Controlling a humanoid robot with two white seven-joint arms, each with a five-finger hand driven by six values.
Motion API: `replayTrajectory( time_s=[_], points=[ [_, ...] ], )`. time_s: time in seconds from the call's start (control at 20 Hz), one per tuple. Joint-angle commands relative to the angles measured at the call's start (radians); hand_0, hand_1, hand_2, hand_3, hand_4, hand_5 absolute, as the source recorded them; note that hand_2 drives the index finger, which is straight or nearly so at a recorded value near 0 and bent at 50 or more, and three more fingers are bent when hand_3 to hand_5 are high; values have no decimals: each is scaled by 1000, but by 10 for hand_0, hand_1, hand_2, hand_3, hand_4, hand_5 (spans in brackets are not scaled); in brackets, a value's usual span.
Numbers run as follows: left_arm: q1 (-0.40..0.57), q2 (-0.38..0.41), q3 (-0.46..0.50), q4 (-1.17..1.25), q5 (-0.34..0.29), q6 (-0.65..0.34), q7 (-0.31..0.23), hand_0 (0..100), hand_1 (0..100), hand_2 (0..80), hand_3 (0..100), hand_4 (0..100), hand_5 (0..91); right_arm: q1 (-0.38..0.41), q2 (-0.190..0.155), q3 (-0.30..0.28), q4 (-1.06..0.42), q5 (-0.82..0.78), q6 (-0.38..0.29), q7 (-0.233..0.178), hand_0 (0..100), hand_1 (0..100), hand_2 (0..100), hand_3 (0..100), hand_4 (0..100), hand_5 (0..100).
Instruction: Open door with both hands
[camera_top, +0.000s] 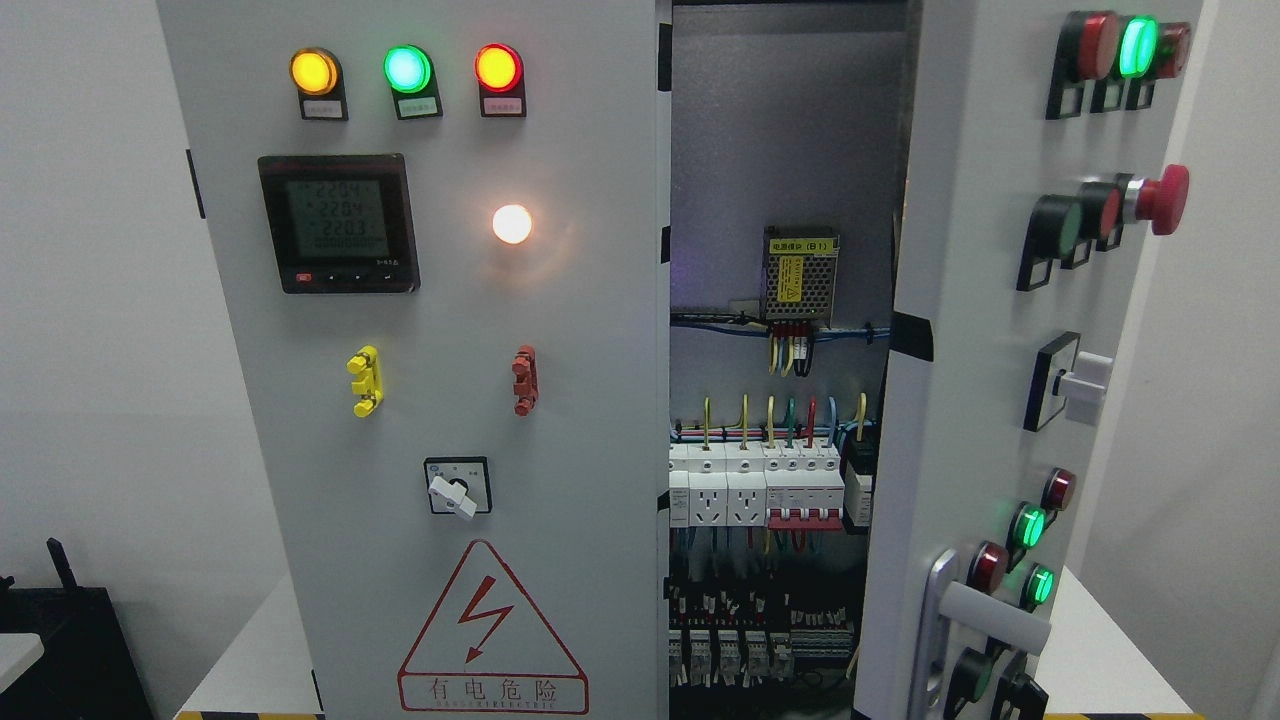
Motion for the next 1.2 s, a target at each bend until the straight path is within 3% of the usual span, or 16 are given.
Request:
replayTrajectory(
  time_s=[0.0, 1.15],
  points=[
    [28, 0, 33, -29, 0, 0, 0, 0, 0, 0, 0, 29, 0, 0, 7, -1, 0, 0, 0, 0, 0, 0, 0, 0, 0, 0],
    [26, 0, 30, -27, 0, 0, 0, 0, 0, 0, 0, 30, 0, 0, 13, 11, 0, 3, 6, -6, 0, 0, 0, 0, 0, 0]
  ],
)
